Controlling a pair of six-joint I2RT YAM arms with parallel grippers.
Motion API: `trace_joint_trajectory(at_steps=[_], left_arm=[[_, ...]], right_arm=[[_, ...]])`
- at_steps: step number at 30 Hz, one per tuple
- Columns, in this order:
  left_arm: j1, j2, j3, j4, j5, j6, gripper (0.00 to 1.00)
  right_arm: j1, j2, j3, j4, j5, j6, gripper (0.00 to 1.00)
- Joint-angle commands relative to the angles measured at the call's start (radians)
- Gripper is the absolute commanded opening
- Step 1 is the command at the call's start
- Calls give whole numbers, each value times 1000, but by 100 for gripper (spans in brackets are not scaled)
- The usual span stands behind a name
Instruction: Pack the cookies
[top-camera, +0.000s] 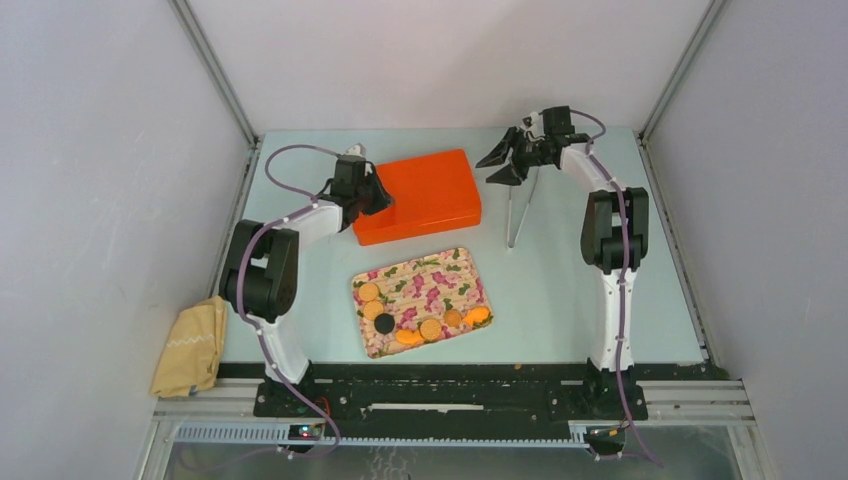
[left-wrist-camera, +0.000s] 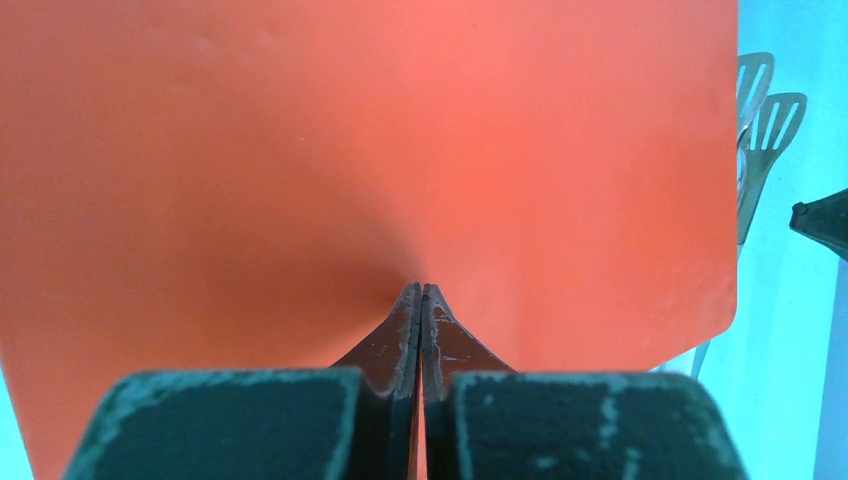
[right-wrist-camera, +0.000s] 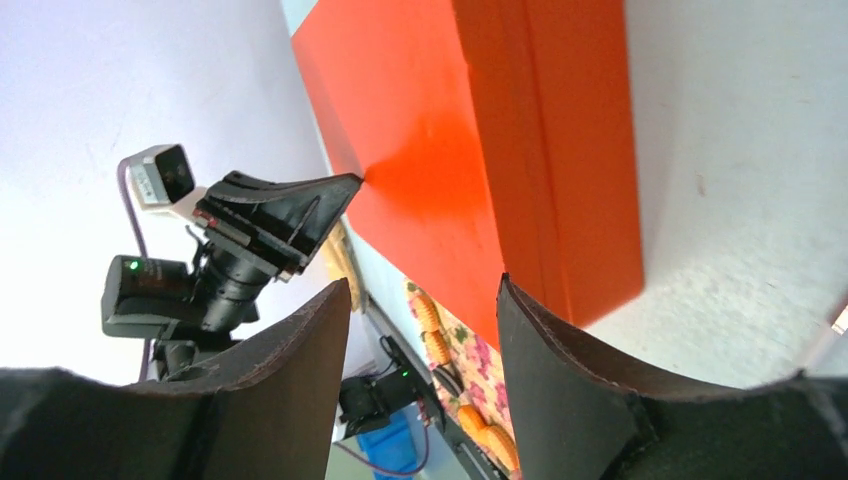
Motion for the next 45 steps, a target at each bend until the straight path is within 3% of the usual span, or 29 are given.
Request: trace_joint_trajectory(at_steps=[1,4,9,10,12,17,20,25,29,38,45], left_arm=[[-10,38,26,-33,37,4,0],[-17,43,28,-30,42,9,0],[-17,-94,-23,-38,-10,-6,0],[-17,-154,-41,-59,-59,-13,0],[-5,-284,-74,-139,-224,-33,0],[97,-480,-177,-278,-328,-89,0],[142,-521,-265,-297,-386,-123,0],[161,-390,-259,-303,-396,-132,0],[150,-260,-185,-246,-320,-117,0],[38,-110,8,-215,-286,-56,0],[20,-179,-24,-237,-299,-35,0]], right_arm=[[-9,-110,-23,-87,141,-72,63],[3,-99,10,-149,207,-110,59],[39,-14,147,-292,398,-165,21],[40,-1,156,-293,408,-156,11],[42,25,186,-301,425,-150,4],[42,129,350,-412,478,-164,1],[42,153,359,-424,491,-171,0],[57,184,350,-443,467,-188,0],[81,186,334,-432,431,-205,0],[143,161,315,-443,348,-233,0],[129,31,173,-388,556,-193,0]])
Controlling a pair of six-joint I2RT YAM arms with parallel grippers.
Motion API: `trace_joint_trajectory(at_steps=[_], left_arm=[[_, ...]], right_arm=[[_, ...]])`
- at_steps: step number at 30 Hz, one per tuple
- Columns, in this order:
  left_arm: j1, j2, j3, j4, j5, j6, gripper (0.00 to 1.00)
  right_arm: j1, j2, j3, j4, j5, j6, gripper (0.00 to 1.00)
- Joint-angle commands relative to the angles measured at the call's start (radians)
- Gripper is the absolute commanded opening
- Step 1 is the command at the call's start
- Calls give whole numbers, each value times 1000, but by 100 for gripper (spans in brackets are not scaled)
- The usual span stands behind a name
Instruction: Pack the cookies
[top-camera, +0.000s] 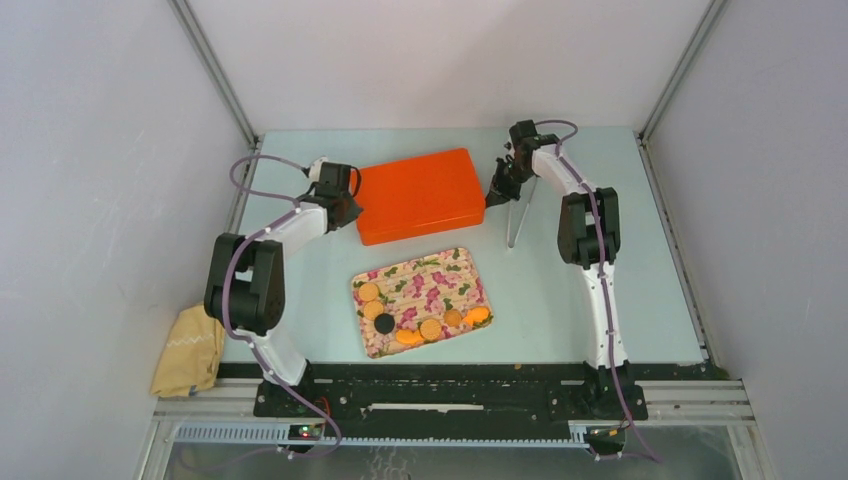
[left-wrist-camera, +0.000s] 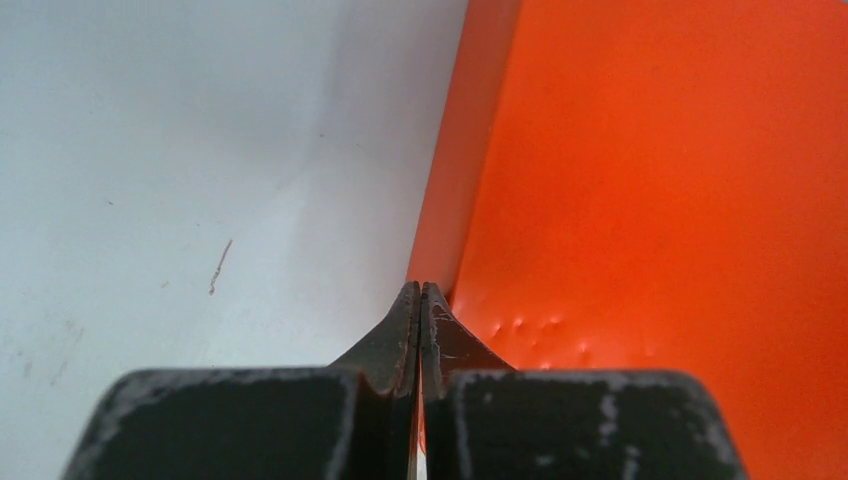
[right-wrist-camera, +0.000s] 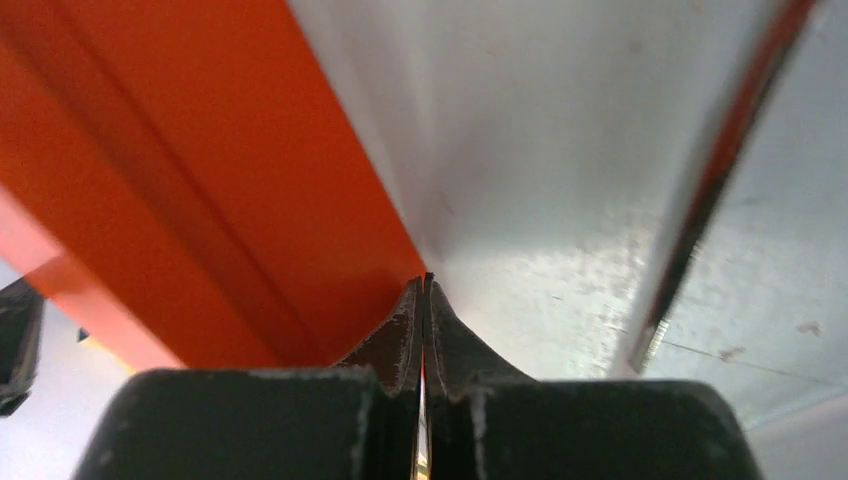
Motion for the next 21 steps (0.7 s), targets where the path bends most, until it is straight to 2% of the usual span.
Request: trace_joint_trajectory(at_steps=[1,6,10,15,21], left_arm=[[-41,-89,11,8,34,15,0],[-42,-213,-37,-99,-102,14,0],[-49,-346,-72,-101,-175,45,0],[-59,-359,-93,73,38,104,0],[-87,-143,-94,213,201,70,0]], right_arm=[[11,-156,-70,33,129,39,0],[1,-249,-133,64,299,70,0],[7,-315,-174,80,389,78,0],[70,-416,-190,142,506,-16,0],[153,-427,-57,92,540,-112,0]])
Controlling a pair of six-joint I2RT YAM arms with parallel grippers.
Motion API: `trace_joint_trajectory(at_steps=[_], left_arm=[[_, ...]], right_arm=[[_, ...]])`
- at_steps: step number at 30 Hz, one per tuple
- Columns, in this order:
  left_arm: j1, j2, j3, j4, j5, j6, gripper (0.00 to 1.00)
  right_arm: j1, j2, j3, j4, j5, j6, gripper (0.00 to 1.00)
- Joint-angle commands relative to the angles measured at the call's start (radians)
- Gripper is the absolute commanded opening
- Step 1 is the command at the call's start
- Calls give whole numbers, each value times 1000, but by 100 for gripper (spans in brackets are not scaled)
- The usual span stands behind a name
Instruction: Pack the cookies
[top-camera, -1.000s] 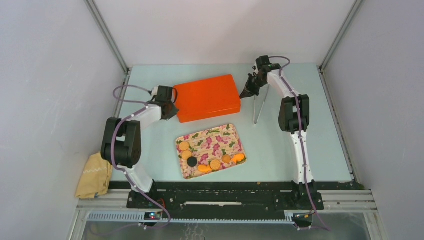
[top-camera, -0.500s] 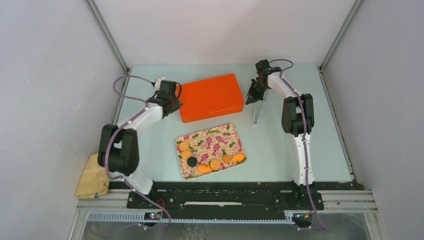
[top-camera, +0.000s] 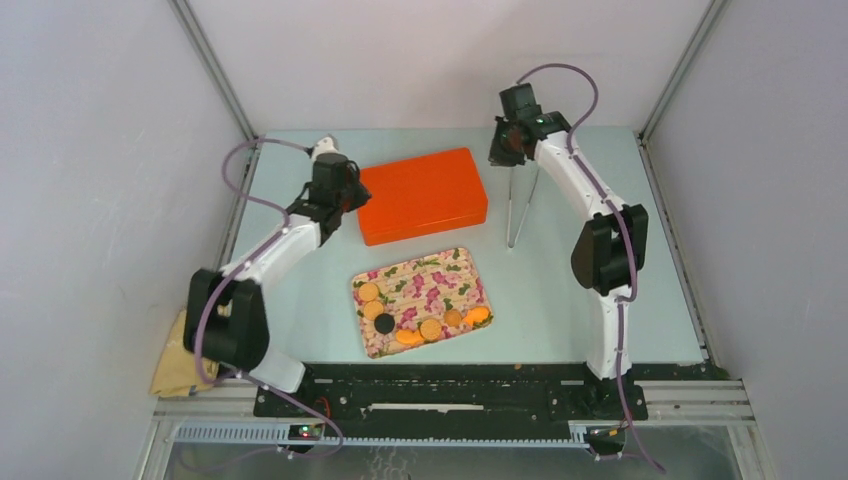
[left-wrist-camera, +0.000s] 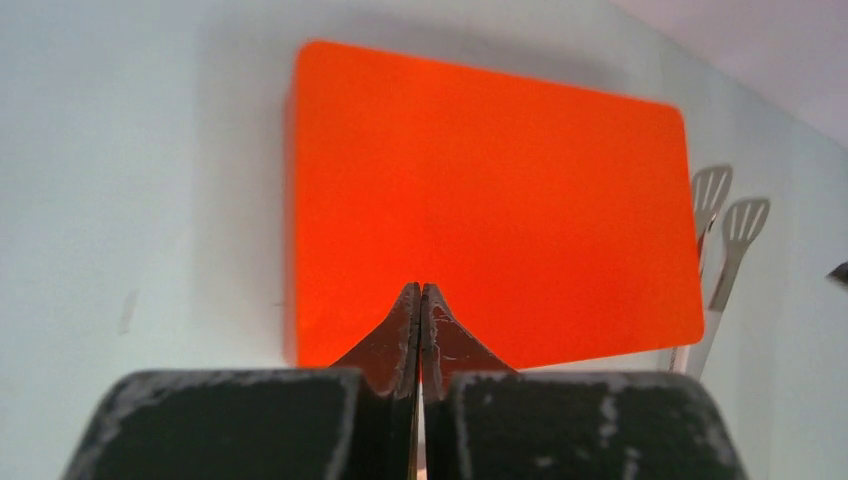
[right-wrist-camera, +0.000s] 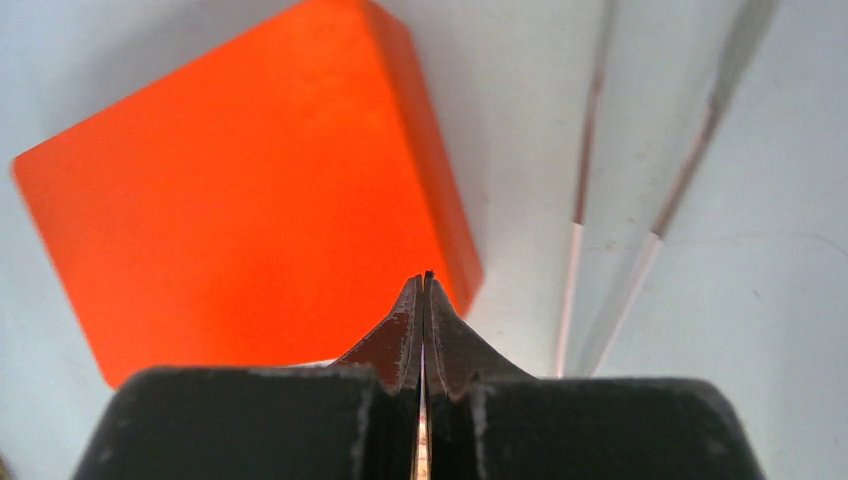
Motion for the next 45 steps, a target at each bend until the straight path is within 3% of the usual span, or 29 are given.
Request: trace_joint_trajectory(at_steps=[1,10,18,26,30,34,38,45], left_arm=[[-29,191,-32,115,154,-10,0],[-76,316,4,125,197,-36,0],[-90,310,12,123,226,-38,0],[1,-70,-10,-168,-141,-95,0],[77,-131,-43,-273,-255,-143,0],[162,-37,-69,-295,-215,-180,0],[167,129,-3,-300,-185,-169,0],[166,312,82,-161,-72,-155,0]], right_arm=[[69,-27,118,-19,52,-98,0],[126,-2,117,-25,48,-137,0],[129,42,75,-30,50,-134,0],[49,108,166,-102,170,-72,0],[-3,150,177,-112,130,-53,0],[-38,239,252,-153,34,-53,0],[-58,310,301,-171,-108,-55,0],[-85,380,276,-99,-329,-35,0]])
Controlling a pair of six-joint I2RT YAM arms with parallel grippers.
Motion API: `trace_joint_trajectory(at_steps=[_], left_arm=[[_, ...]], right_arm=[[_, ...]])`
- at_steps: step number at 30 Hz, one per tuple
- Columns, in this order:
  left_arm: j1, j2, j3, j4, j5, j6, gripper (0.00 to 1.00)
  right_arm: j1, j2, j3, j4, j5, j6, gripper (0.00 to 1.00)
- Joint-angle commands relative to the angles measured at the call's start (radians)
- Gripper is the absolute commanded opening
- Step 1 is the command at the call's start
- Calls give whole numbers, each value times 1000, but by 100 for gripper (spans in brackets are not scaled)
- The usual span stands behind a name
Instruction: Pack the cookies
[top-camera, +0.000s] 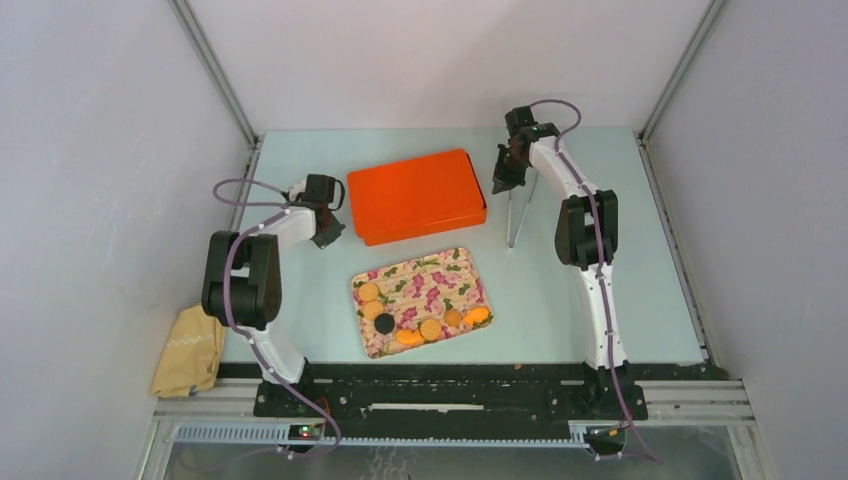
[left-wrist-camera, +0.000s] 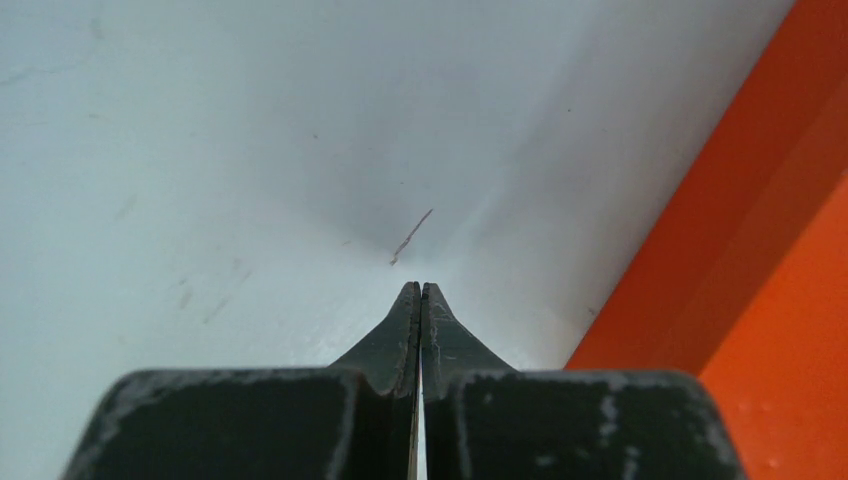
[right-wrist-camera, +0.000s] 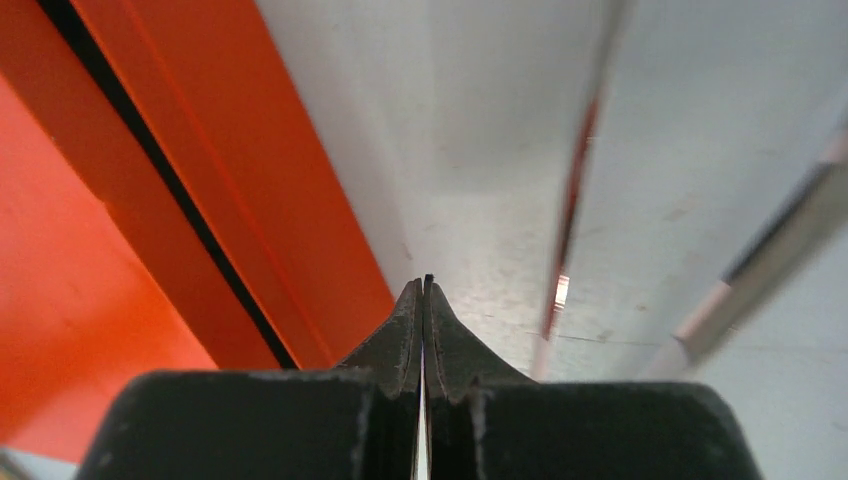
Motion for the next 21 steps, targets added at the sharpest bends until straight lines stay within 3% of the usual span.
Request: trace_joint_trajectory(at_steps=[1,13,21], left_arm=[[-3,46,104,94,55,-1,0],[-82,143,254,143,172,16,0],[-153,138,198,176,238,-29,0]], right_arm=[[-11,21,4,55,-215,32,0],[-23,8,-132,164,-515,74,0],[-25,-36,-203,209,-607,116,0]])
